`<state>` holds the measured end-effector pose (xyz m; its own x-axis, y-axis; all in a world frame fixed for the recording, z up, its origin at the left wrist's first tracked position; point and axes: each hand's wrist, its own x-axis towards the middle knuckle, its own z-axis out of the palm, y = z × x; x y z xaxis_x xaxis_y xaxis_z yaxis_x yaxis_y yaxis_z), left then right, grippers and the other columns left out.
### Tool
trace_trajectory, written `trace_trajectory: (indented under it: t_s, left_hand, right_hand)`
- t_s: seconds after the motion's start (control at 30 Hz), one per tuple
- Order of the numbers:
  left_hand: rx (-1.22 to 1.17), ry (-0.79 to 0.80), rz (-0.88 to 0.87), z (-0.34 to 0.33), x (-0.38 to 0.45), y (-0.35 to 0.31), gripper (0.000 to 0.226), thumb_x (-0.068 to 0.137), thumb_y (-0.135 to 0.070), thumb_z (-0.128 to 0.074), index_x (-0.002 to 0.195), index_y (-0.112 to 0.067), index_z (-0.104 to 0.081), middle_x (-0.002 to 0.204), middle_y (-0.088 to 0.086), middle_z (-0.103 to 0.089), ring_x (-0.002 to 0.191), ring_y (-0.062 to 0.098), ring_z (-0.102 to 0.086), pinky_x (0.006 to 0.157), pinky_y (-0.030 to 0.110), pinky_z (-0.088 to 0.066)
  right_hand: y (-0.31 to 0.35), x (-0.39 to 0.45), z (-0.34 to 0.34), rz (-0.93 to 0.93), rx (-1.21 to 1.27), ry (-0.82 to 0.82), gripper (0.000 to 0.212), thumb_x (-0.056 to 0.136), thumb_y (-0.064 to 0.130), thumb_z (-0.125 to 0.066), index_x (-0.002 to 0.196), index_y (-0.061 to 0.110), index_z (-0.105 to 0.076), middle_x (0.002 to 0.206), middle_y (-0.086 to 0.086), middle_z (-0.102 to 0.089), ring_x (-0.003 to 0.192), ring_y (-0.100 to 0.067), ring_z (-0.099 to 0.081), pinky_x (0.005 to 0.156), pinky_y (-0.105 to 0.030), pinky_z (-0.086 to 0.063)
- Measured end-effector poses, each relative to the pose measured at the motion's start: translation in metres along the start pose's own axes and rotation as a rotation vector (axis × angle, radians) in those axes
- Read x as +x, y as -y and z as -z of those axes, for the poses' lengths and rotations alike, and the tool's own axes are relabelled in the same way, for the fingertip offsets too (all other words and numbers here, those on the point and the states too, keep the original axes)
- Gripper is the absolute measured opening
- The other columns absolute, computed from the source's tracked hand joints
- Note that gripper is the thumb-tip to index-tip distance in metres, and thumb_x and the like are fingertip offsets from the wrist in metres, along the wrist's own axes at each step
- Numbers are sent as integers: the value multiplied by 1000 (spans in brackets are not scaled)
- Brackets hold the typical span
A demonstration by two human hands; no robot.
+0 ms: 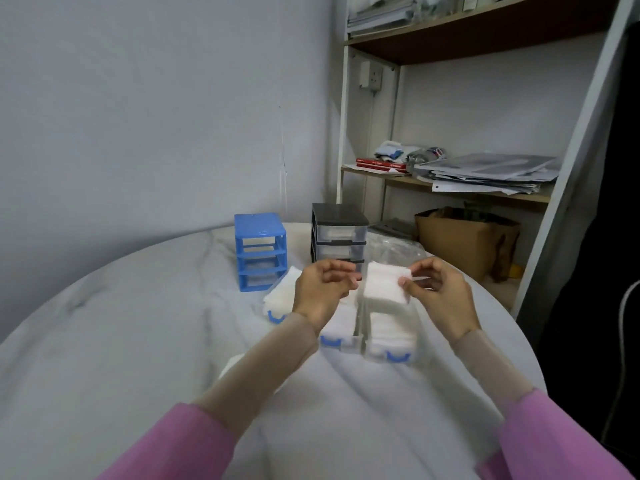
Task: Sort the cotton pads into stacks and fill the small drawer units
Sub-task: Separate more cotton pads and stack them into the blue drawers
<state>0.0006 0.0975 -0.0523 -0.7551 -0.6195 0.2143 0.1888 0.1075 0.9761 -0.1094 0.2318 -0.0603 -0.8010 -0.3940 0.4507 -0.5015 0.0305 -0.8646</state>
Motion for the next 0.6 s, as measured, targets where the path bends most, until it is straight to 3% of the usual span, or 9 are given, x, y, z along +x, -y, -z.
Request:
trace_trajectory:
  t_s: [0.13, 0.2, 0.27, 0.33, 0.43, 0.6]
  left_hand:
    - [154, 25, -69, -9, 0, 9, 25, 86, 12, -47, 87, -7, -63, 84, 4, -66, 73, 8, -58, 63, 8, -45]
    - [330, 44, -156, -11, 0, 14, 27, 87, 11, -45, 92, -6, -65, 89, 3, -66, 76, 7, -58, 69, 9, -46]
    - [527, 73, -212, -12, 1, 21, 30, 90, 4, -44, 93, -14, -68, 93, -4, -66, 85, 9, -59, 82, 19, -47]
    - [671, 131, -224, -11, 3, 28, 33, 92, -2, -42, 98, -22, -67, 103, -7, -66, 98, 12, -59, 88, 24, -46]
    - [856, 219, -270, -12, 3, 32, 32, 95, -11, -41, 115, -23, -63, 120, 3, -59, 111, 19, -54, 93, 24, -39]
    - [1079, 326, -332, -19, 0, 33, 35, 99, -22, -39, 132, -22, -50, 138, -1, -49, 132, 15, -35, 113, 37, -18]
  right_hand:
    - [-16, 8, 13, -57, -152, 6, 11, 82, 3, -68, 85, 11, -62, 92, -6, -65, 83, -22, -60, 65, -16, -45]
    - [-20, 10, 14, -78, -204, 26, 11, 81, 2, -68, 86, 10, -62, 92, -8, -65, 80, -21, -60, 72, -23, -49]
    - [-21, 12, 11, -86, -251, 53, 12, 82, 3, -68, 87, 10, -61, 91, -7, -64, 77, -19, -60, 79, -30, -52]
    - [-21, 13, 6, -94, -300, 69, 12, 83, 3, -67, 88, 11, -60, 92, -6, -62, 76, -19, -59, 72, -22, -49]
    - [-23, 14, 0, -71, -372, 102, 14, 82, 2, -67, 86, 12, -59, 93, -4, -62, 72, -18, -58, 57, -6, -41]
    - [-21, 14, -1, -35, -372, 47, 15, 82, 1, -67, 83, 12, -58, 92, -6, -62, 75, -21, -60, 61, -9, -41]
